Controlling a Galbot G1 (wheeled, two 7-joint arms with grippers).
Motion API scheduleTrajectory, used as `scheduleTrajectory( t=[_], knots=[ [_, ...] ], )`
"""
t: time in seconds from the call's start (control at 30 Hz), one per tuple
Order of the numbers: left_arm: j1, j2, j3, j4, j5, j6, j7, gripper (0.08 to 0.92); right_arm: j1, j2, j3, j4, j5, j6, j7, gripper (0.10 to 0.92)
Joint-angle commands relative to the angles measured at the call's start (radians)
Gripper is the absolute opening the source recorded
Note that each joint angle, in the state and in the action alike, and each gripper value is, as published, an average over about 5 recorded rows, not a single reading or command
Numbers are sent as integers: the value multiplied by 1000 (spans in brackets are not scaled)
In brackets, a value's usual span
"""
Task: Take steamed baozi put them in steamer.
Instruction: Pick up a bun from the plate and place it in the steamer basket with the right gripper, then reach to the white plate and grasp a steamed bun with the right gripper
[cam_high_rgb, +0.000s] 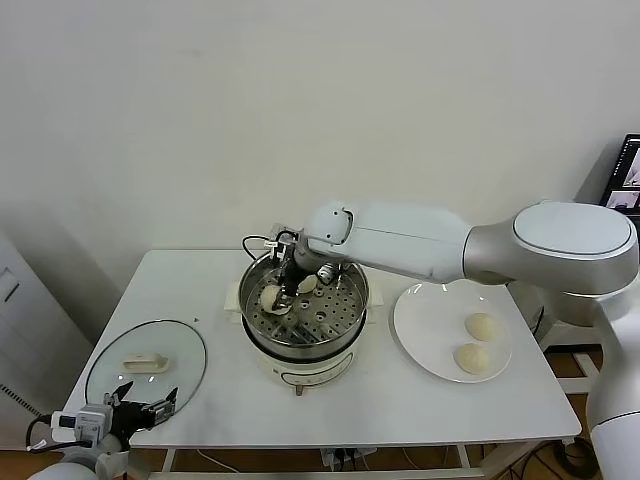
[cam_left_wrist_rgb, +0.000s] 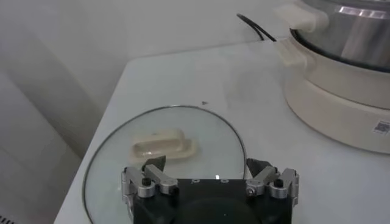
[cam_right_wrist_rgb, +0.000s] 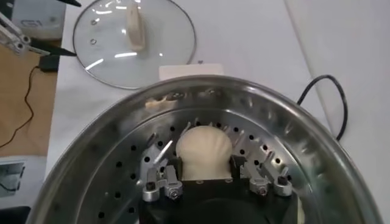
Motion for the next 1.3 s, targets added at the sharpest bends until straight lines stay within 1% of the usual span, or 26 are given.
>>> scheduleTrajectory(
  t=[0.03, 0.17, 0.27, 0.37, 0.5, 0.8, 1.0, 1.3],
  knots=[
    [0, 0, 0, 0, 0, -1, 0, 823, 13, -6, 18, 6, -3, -12, 6, 660],
    [1, 0, -1, -2, 0, 0, 1, 823, 128, -89, -12, 55, -12, 4, -90, 773],
    [5, 2, -4, -5, 0, 0, 1, 823, 257, -200, -80, 112, -37, 35, -192, 814],
    [6, 3, -5, -7, 0, -1, 1, 823, 350, -324, -142, 163, -70, 71, -285, 822],
    [5, 3, -4, -9, 0, 0, 1, 823, 402, -450, -195, 199, -134, 123, -377, 823],
    [14, 0, -11, -23, 2, 3, 1, 823, 374, -678, -251, 243, -340, 222, -499, 823],
    [20, 0, -15, -25, 2, 3, 1, 823, 260, -748, -199, 207, -463, 283, -550, 823],
    [25, 0, -17, -28, 3, 8, 0, 823, 32, -777, -36, 106, -624, 365, -595, 823]
  ],
)
